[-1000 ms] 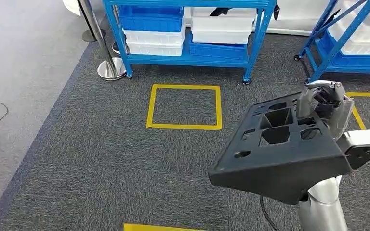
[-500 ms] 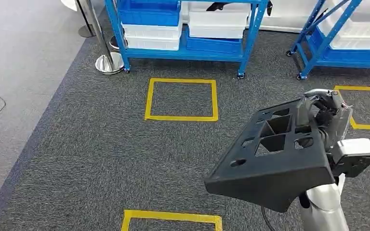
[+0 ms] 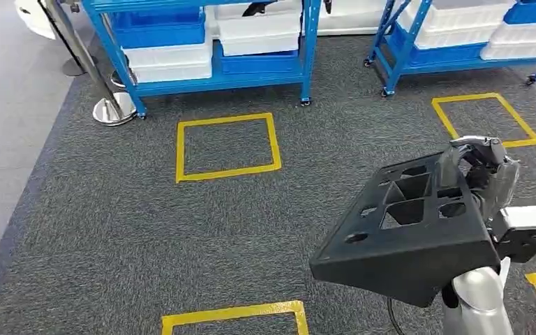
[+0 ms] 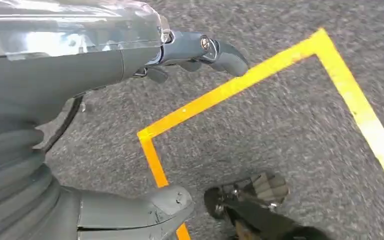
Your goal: Take the parts from the cabinet and place them on the table.
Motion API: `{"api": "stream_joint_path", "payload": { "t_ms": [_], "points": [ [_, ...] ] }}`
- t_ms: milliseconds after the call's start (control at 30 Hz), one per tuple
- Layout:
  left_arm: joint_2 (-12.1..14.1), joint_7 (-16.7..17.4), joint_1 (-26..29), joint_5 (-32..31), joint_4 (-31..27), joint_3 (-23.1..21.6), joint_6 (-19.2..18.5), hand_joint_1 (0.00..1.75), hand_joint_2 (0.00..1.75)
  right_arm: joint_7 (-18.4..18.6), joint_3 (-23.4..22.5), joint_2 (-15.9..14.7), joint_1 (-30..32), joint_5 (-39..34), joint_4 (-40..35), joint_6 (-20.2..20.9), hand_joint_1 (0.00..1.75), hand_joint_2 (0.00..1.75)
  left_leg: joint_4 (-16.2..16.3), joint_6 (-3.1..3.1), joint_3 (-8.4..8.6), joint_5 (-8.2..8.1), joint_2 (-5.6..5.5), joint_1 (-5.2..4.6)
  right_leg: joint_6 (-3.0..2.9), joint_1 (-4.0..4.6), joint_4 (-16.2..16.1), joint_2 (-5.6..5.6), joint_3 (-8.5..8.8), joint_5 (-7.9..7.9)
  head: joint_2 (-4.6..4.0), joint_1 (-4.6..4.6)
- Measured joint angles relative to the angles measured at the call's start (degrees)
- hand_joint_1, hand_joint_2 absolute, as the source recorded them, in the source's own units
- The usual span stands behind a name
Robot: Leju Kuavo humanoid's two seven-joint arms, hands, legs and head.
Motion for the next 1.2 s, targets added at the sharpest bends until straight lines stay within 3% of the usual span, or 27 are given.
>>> {"api": "stream_joint_path", "payload": {
  "t_ms": [33,67,233,267,300,333,367,400,433,467,533,567,600,633,733,767,800,833,900,933,967,1033,1067,1100,1200],
  "points": [
    [-0.2,0.0,0.1,0.0,0.0,0.0,0.0,0.0,1.75,0.1,0.0,-0.1,-0.3,0.0,0.0,0.0,1.75,1.75,-1.0,-0.19,0.79,0.11,-0.4,0.06,0.49,-0.07,0.0,0.73,-0.27,0.31,0.0,0.22],
    [-0.1,0.0,0.1,0.0,0.0,0.0,0.0,0.0,1.75,0.0,0.0,-0.1,0.0,0.0,0.0,0.0,1.75,1.75,-1.4,-0.28,0.79,0.24,-0.02,-0.2,0.96,-0.48,0.0,1.27,-0.54,0.6,0.0,-0.26],
    [-0.1,0.0,0.1,0.0,0.0,0.0,0.0,0.0,1.75,0.0,-0.1,-0.1,0.0,0.0,-0.1,0.0,1.75,1.75,-1.5,-0.21,0.81,0.23,0.36,-0.29,1.16,-0.7,-0.1,1.73,-0.7,0.73,0.0,-0.31],
    [0.0,0.0,0.1,0.0,0.0,0.0,0.0,0.0,1.75,0.1,-0.1,-0.2,0.1,0.0,-0.1,0.0,1.75,1.75,-1.7,-0.09,0.82,0.28,0.81,-0.45,1.45,-0.85,-0.3,2.24,-0.85,0.92,0.0,-0.26],
    [-0.1,-0.1,-0.1,0.0,0.0,0.0,0.0,0.0,1.75,0.1,-0.4,-0.4,0.2,0.0,-0.4,0.0,1.75,1.75,-3.9,0.29,1.57,1.31,2.49,0.4,1.91,-0.58,-0.1,2.14,-0.97,0.73,0.0,-0.29],
    [-0.1,-0.2,-0.1,0.0,0.0,0.0,-0.1,0.0,1.75,0.4,-1.3,-1.0,-0.1,-0.5,-0.4,0.4,1.75,1.75,-4.6,0.52,1.77,1.63,4.44,0.18,2.65,-0.41,8.6,-2.98,-5.51,-4.49,0.0,0.48],
    [-0.1,-0.3,-0.1,-0.1,0.0,0.0,-0.2,0.0,1.75,0.7,-1.6,-1.3,0.1,-0.7,-0.3,0.8,1.75,1.75,-4.5,0.52,1.7,1.57,5.21,0.16,3.02,-0.67,12.9,-3.31,-7.71,-6.12,0.0,0.46],
    [-0.1,-0.3,-0.1,-0.2,0.0,0.0,-0.5,0.0,1.75,1.3,-2.0,-1.7,0.0,-1.0,-0.1,1.5,1.75,1.75,-4.3,0.48,1.55,1.51,5.96,0.17,3.36,-0.94,15.9,-3.42,-9.38,-6.78,0.0,0.46],
    [-0.1,-0.4,0.0,-0.2,0.0,0.0,-0.6,0.0,1.75,1.9,-2.5,-2.5,-0.2,-1.2,0.2,2.1,1.75,1.75,-4.1,0.36,1.36,1.39,6.73,0.23,3.69,-1.19,16.1,-3.62,-9.66,-5.92,0.0,0.46],
    [-0.1,-0.5,-0.1,-0.2,0.0,0.0,-0.8,0.0,1.75,2.5,-3.2,-3.3,-0.7,-1.3,0.4,2.8,1.75,1.75,-3.7,0.18,1.22,1.2,7.38,0.34,3.98,-1.45,13.8,-3.93,-8.57,-3.98,0.0,0.48],
    [-0.3,-0.8,-0.2,-0.6,0.0,0.0,-1.1,0.0,1.75,3.9,-5.0,-5.4,-2.0,-1.5,0.9,4.5,1.75,1.75,-2.6,-0.36,1.03,0.58,8.58,0.65,4.48,-1.8,3.7,-5.62,-3.11,1.11,0.0,0.5],
    [-0.2,-0.9,-0.2,-0.7,0.0,0.0,-1.2,0.0,1.75,4.5,-5.9,-6.3,-2.6,-1.5,1.1,5.3,1.75,1.75,-1.9,-0.83,0.88,0.16,9.05,0.52,4.54,-1.69,0.3,-7.83,-1.65,0.91,0.0,0.59],
    [0.0,-0.9,-0.2,-0.8,0.0,0.0,-1.2,0.0,1.75,5.2,-6.8,-7.1,-3.2,-1.6,1.4,6.1,1.75,1.75,-1.4,-1.26,0.74,-0.22,9.32,0.09,3.94,-1.41,0.5,-8.24,-1.79,1.17,0.0,0.74],
    [0.0,-0.9,-0.2,-1.2,0.0,0.0,-1.2,0.0,1.75,6.2,-8.1,-8.3,-3.5,-1.6,1.7,6.9,1.75,1.75,-1.4,-1.46,0.74,-0.29,9.51,0.03,3.27,-1.35,0.9,-7.15,-1.98,1.14,0.0,0.48],
    [0.0,-1.2,-0.2,-1.8,0.0,0.0,-1.2,0.0,1.75,8.9,-12.4,-13.2,-4.5,-1.3,3.1,9.5,1.75,1.75,-1.2,-2.14,0.85,-0.44,10.79,0.1,2.24,-1.53,0.8,-5.62,-2.56,1.55,0.0,0.39],
    [0.0,-1.3,-0.3,-1.8,0.0,0.0,-1.3,0.0,1.75,10.1,-14.5,-15.7,-5.2,-1.3,3.6,10.8,1.75,1.75,-0.2,-2.49,0.3,-1.59,9.02,0.33,1.92,-1.7,0.7,-5.26,-2.65,1.75,0.0,0.35],
    [0.0,-1.5,-0.2,-1.8,0.0,0.0,-1.3,0.0,1.75,11.1,-16.4,-17.9,-6.3,-1.3,4.0,11.9,1.75,1.75,2.7,-2.54,-0.93,-4.01,7.02,0.45,1.7,-1.71,0.8,-4.85,-2.87,1.88,0.0,0.15],
    [0.0,-1.5,-0.1,-1.8,0.0,0.0,-1.5,0.0,1.75,12.3,-18.6,-20.2,-7.3,-1.2,4.6,13.1,1.75,1.75,7.7,-2.58,-3.02,-6.96,5.9,0.5,1.51,-1.65,0.8,-4.32,-3.08,2.01,0.0,0.04],
    [0.0,-1.4,0.2,-2.0,0.0,0.0,-1.6,0.0,1.75,14.3,-22.7,-24.4,-8.1,-1.0,6.0,15.2,1.75,1.75,16.4,-2.41,-6.74,-10.33,5.25,0.48,1.39,-1.31,0.9,-3.2,-3.37,2.09,0.0,0.0],
    [0.0,-1.4,0.3,-2.1,0.0,0.0,-1.6,0.0,1.75,15.4,-24.3,-26.3,-8.2,-0.7,6.8,16.1,1.75,1.75,17.8,-2.2,-7.34,-10.03,5.21,0.47,1.38,-1.18,0.9,-2.55,-3.44,2.1,0.0,0.0],
    [0.0,-1.3,0.4,-2.4,0.0,0.0,-1.7,0.0,1.75,16.2,-25.9,-28.5,-8.4,-0.4,7.6,16.9,1.75,1.75,16.3,-1.87,-6.63,-8.54,5.16,0.46,1.39,-1.07,1.0,-1.8,-3.44,2.11,0.0,0.0],
    [0.0,-1.1,0.3,-2.6,0.0,0.0,-1.8,0.0,1.75,17.6,-28.6,-32.3,-9.3,0.2,9.4,18.7,1.75,1.75,7.7,-0.76,-2.59,-3.33,3.95,0.23,1.42,-0.83,1.1,-0.37,-3.33,2.13,0.0,-0.04],
    [0.0,-0.9,0.2,-3.3,0.0,0.0,-1.8,0.0,1.75,18.4,-30.0,-34.3,-9.7,0.8,10.4,19.1,1.75,1.75,2.6,0.23,-0.4,-0.81,1.18,0.11,1.5,-0.86,1.1,0.29,-3.3,2.18,0.0,0.05],
    [-0.3,-0.3,0.1,-4.5,0.0,-0.3,-1.2,0.0,1.75,19.3,-31.1,-35.7,-10.3,1.8,11.5,19.3,1.75,1.75,1.1,1.14,0.42,-1.21,-1.38,0.35,1.86,-0.78,1.0,0.81,-3.5,2.33,0.0,0.15],
    [-5.5,6.1,-1.6,-6.6,0.0,-1.8,5.0,0.0,1.75,22.2,-32.7,-39.9,-11.6,5.3,15.8,19.3,1.75,1.75,-0.3,1.25,0.82,-1.24,0.38,-0.17,3.4,-1.9,0.6,3.08,-4.4,3.24,0.0,-0.18]
  ]
}}
